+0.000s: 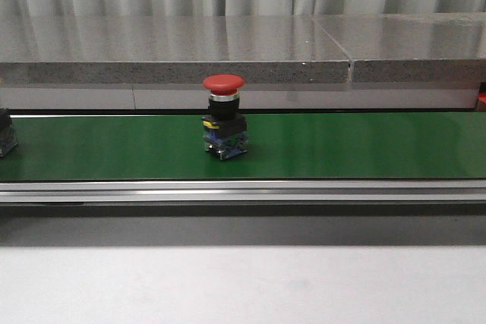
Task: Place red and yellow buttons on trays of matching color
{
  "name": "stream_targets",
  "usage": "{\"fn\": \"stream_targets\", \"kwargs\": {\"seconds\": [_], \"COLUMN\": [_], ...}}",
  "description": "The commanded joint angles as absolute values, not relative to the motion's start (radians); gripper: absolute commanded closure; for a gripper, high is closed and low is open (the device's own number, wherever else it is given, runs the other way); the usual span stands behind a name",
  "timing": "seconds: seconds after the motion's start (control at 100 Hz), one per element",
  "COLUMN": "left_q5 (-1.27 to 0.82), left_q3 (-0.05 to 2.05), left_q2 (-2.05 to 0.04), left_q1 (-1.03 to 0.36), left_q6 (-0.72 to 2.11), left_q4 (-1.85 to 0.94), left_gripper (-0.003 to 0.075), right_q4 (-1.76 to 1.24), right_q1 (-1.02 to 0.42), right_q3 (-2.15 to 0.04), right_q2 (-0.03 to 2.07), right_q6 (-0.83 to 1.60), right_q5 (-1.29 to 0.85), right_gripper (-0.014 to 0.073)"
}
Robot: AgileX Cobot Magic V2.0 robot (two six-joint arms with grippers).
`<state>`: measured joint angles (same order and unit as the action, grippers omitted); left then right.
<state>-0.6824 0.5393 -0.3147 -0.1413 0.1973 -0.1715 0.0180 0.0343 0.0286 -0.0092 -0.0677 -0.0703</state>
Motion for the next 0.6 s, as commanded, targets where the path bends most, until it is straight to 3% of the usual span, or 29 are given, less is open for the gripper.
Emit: {"fn": "stream_targets", "kwargs": {"seconds": [0.0, 0.23, 0.59], "left_q5": [-0.611, -0.611, -0.611], "left_q3": [0.565, 0.565, 0.565], "left_q2": [-0.317, -0.319, -0.319], "left_q1": [-0.148, -0.148, -0.148], "left_q6": [0.189, 0.189, 0.189], "left_q4": [-0.19, -0.19, -0.19], "left_gripper": [0.0741, 0.0741, 0.0741], "right_q4": [0.025, 0.026, 0.025], "right_q1": [0.036, 0.035, 0.035], "right_q3": [0.012, -0.056, -0.257], "right_q2": [-0.019, 0.018, 0.293], "right_q6": [-0.063, -0.063, -0.063], "right_q5": [0.043, -0.012, -0.065], "right_gripper": [0.066, 0.066, 0.066]}}
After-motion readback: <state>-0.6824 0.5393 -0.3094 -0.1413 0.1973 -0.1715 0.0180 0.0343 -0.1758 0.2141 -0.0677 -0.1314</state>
